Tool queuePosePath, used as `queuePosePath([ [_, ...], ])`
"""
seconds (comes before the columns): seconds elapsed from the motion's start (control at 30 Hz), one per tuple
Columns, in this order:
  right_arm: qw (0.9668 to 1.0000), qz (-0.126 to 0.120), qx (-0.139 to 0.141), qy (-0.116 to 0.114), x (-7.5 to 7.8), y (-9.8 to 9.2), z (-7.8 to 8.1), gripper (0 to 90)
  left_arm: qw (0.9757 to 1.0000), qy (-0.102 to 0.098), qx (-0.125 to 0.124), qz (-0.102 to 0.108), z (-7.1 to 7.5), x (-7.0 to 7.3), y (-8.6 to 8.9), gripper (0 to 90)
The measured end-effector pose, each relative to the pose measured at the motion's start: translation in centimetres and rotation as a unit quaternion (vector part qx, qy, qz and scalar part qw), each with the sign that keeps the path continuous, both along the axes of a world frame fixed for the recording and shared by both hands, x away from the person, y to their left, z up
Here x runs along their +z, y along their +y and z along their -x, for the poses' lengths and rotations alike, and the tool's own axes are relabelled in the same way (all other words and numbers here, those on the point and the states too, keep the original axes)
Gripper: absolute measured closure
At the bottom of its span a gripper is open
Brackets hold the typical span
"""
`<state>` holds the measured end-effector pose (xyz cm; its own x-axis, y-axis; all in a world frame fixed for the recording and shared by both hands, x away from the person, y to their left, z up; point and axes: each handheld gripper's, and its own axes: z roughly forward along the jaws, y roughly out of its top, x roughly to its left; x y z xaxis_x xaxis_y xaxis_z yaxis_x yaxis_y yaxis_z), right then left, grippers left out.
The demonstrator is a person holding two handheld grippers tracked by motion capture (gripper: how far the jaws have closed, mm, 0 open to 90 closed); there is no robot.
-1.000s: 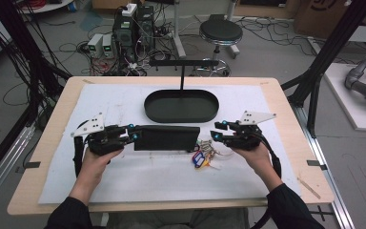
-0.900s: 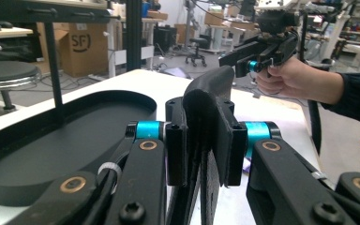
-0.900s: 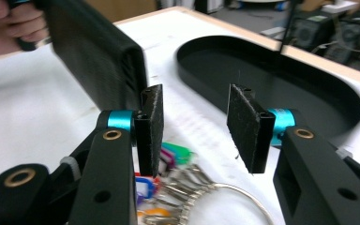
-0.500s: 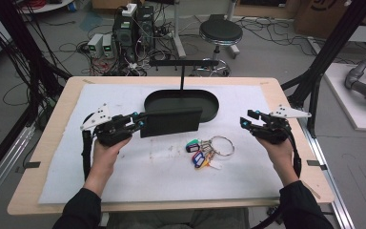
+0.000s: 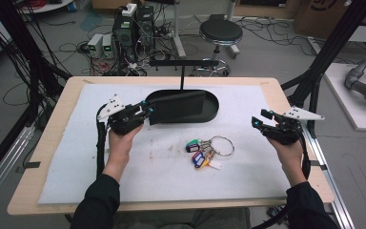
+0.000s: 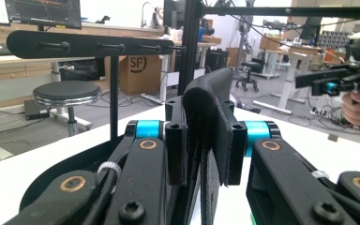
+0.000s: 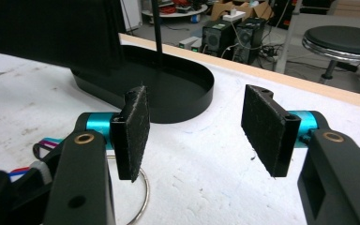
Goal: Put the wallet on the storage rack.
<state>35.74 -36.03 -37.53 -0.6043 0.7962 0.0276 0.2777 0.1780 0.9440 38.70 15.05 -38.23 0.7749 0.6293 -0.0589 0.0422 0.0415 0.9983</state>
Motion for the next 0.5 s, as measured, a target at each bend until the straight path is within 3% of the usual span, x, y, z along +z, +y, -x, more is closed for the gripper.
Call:
queuePosePath([
  [0.5, 1.0000, 0.002, -0.003, -0.001, -0.1, -0.2, 0.0, 43.1, 0.9990, 0.001, 0.042, 0.017, -3.7, -2.2, -2.0, 76.1],
])
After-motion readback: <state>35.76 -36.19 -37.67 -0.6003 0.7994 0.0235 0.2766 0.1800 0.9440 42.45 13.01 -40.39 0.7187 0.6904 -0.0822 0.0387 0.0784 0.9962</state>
